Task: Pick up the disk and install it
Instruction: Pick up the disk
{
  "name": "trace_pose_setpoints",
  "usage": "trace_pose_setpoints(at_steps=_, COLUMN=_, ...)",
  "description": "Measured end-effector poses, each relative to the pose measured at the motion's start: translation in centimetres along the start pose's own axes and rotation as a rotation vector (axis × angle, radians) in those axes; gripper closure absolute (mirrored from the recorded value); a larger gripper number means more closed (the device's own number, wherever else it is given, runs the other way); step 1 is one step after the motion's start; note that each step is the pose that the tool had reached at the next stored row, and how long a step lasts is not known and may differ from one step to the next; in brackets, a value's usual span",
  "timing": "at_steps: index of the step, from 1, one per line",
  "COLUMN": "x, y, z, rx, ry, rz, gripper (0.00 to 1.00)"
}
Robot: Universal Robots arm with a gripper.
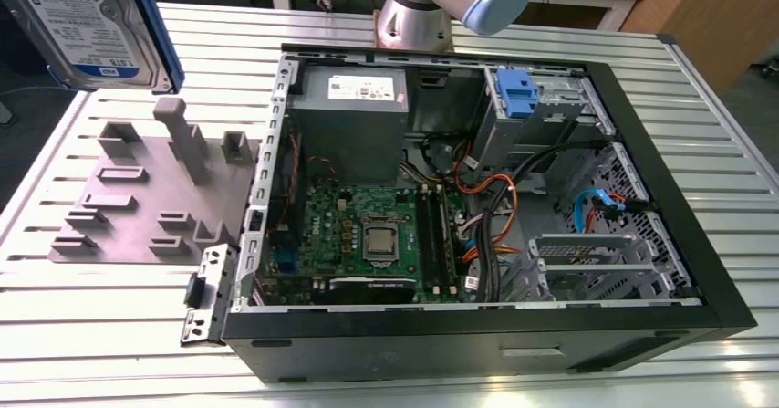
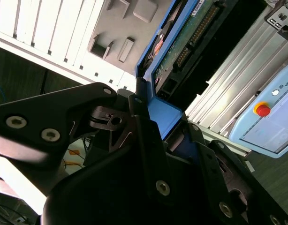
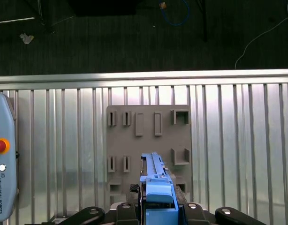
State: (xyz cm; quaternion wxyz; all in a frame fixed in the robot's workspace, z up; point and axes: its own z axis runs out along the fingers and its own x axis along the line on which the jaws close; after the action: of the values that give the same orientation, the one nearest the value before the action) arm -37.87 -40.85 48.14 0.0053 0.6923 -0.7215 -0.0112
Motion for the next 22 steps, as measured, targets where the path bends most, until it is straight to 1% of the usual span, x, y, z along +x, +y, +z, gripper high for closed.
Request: trace_pose_setpoints(at_steps=22, x=-0.02, y=-0.43, z=-0.01, rx=-0.0001, ry=0.0000, rz=0.000, gripper=0.64)
